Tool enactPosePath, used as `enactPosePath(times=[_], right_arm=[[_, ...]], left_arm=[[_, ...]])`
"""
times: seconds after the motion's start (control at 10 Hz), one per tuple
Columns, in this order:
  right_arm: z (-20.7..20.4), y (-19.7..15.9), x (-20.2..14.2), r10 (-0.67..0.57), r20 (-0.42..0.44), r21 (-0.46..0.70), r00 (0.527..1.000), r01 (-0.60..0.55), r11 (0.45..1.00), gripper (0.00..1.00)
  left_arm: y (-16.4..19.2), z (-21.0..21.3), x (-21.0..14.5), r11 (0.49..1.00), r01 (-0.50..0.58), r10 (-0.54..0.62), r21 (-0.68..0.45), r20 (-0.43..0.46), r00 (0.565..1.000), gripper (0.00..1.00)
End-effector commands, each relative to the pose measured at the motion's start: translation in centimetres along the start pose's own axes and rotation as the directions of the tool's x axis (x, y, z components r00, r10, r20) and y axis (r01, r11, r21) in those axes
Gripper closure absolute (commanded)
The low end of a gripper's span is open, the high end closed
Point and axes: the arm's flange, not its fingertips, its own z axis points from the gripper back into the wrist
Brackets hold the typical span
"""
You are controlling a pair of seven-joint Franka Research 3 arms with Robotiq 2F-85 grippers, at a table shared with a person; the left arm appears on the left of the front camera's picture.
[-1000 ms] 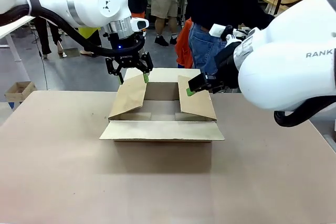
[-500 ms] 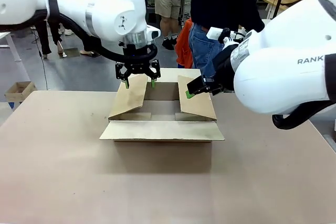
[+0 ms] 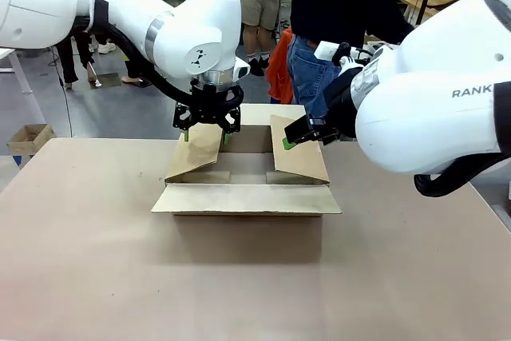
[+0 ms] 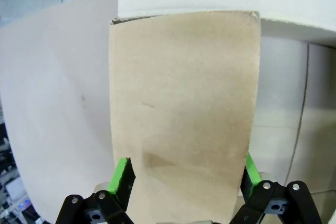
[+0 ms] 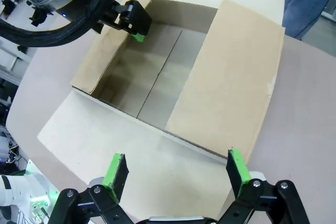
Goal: Pack the gift set into the box.
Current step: Place both hands on the side flaps of the Package Box and spread them outward.
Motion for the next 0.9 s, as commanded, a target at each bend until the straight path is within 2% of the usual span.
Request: enactPosePath(times=[0.0,0.2,0.3,0.4,0.6,0.8], right_arm=[[0.1,0.4,0.3,-0.014,0.008,-0.018,1.000,0.014,1.000,0.00],[0.1,0.4,0.3,-0.014,0.008,-0.018,1.000,0.014,1.000,0.00],[0.1,0.4,0.3,-0.014,0.008,-0.018,1.000,0.014,1.000,0.00],[0.1,0.4,0.3,-0.014,0.008,-0.018,1.000,0.014,1.000,0.00],[0.1,0.4,0.3,-0.014,0.008,-0.018,1.000,0.014,1.000,0.00],[0.1,0.4,0.3,-0.014,0.008,-0.018,1.000,0.014,1.000,0.00]], left_arm=[[0.6,0.8,-0.8,0.998,0.010,-0.013,0.054,0.059,0.998,0.00],[2.1,1.7,-0.9,0.991,0.000,-0.012,0.136,0.083,0.996,0.00],[2.9,2.2,-0.7,0.990,-0.012,-0.001,0.140,0.095,0.995,0.00],[3.5,2.7,-0.1,0.990,-0.040,0.023,0.137,0.123,0.992,0.00],[5.1,3.6,1.7,0.996,-0.061,0.053,0.070,0.115,0.992,0.00],[7.6,3.5,3.4,0.993,-0.105,0.100,0.052,0.087,0.991,0.00]])
